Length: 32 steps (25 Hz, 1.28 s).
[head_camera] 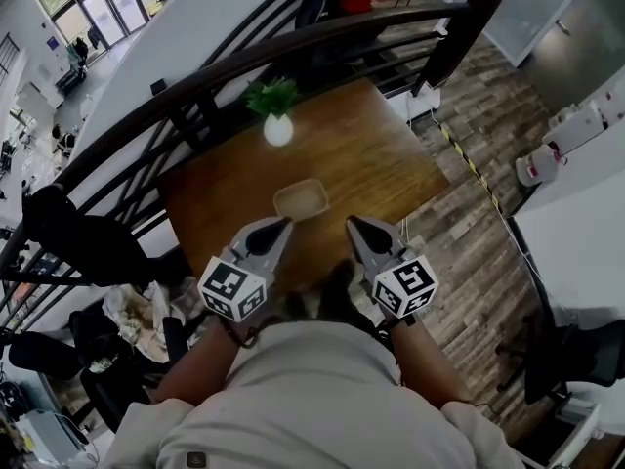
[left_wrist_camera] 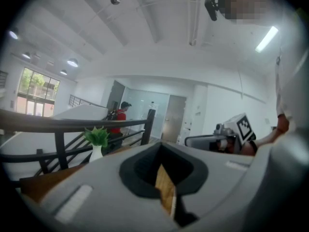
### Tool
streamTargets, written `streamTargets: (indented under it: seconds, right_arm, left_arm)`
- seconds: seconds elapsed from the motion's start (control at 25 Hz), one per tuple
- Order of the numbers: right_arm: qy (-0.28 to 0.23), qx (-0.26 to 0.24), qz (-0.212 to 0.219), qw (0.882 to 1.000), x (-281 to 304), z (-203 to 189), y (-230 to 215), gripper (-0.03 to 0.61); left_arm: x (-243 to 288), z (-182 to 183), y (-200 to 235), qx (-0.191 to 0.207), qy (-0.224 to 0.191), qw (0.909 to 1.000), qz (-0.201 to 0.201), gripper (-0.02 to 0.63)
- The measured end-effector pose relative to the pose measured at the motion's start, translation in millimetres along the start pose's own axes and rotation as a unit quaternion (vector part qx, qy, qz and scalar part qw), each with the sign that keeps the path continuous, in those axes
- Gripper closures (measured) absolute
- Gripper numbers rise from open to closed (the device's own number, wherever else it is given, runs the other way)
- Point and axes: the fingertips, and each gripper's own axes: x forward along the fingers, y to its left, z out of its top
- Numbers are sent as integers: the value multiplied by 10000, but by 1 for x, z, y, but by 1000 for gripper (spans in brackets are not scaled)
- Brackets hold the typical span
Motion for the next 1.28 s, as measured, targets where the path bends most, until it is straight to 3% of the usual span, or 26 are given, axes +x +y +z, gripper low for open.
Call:
streamTargets:
  seconds: [0.6,0.84,1.04,1.28]
  right_arm:
    - [100,636,465,9968,57,-25,-68,572]
    - [507,973,719,9914,78,-58,-103,570]
    - [901,1225,882,9844,93,-92,-128,542]
    - [1269,1558,1121,9732,112,-135,-153,509]
  left_arm:
    - [67,-22,39,-112,306,9992,213,611]
    - [108,-59,55,-316,672,9967,321,611]
    - [143,-99,66,-809,1001,9908,420,611]
    - [174,-133,82,-1003,1194,9860,588,611]
